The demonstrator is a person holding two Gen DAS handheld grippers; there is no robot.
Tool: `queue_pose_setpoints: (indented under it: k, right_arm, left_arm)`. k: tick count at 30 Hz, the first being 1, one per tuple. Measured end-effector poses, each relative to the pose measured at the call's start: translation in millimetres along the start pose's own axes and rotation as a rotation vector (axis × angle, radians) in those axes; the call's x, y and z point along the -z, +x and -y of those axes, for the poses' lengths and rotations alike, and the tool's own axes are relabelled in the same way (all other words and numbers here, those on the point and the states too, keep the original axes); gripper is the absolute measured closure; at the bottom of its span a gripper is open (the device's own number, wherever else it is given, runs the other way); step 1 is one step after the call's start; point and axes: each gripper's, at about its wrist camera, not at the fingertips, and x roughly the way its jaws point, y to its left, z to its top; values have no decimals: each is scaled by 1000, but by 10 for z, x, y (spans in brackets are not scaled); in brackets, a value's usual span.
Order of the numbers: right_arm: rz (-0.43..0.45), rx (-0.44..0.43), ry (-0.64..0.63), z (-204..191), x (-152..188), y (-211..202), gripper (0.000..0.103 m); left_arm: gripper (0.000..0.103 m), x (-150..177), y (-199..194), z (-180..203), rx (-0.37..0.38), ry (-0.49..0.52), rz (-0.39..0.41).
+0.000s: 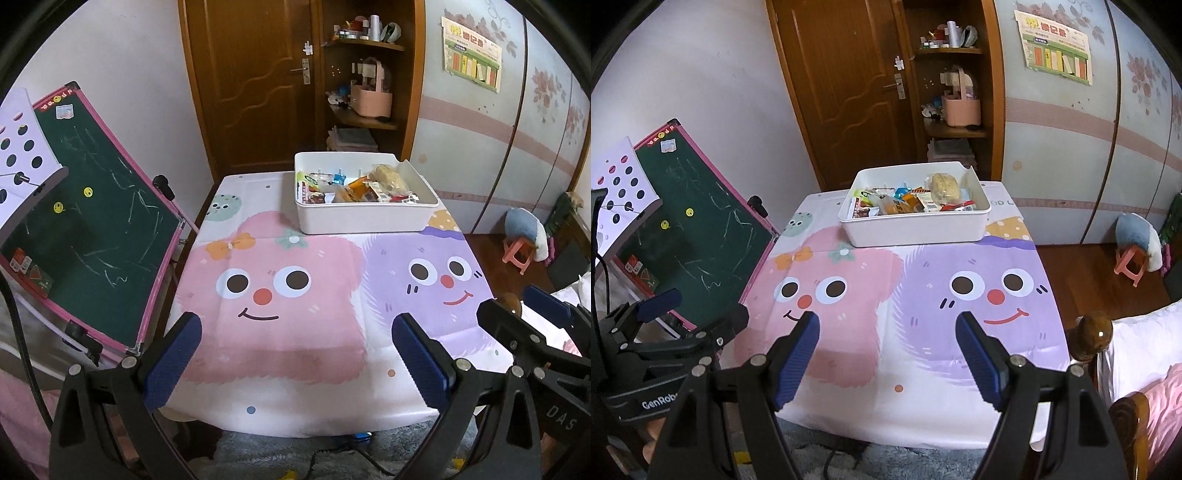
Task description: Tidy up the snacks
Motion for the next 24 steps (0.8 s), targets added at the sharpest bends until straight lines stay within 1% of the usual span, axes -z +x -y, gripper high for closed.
queue_pose_setpoints:
  k: [8,24]
  right_arm:
    - [7,9,-17,-51,-47,6,26]
    - [-4,4,-14,6,-77,48,26]
  left_arm:
    - [1,-3,22,7,0,-3,-7]
    - [1,-5,49,26,1,-5,-16]
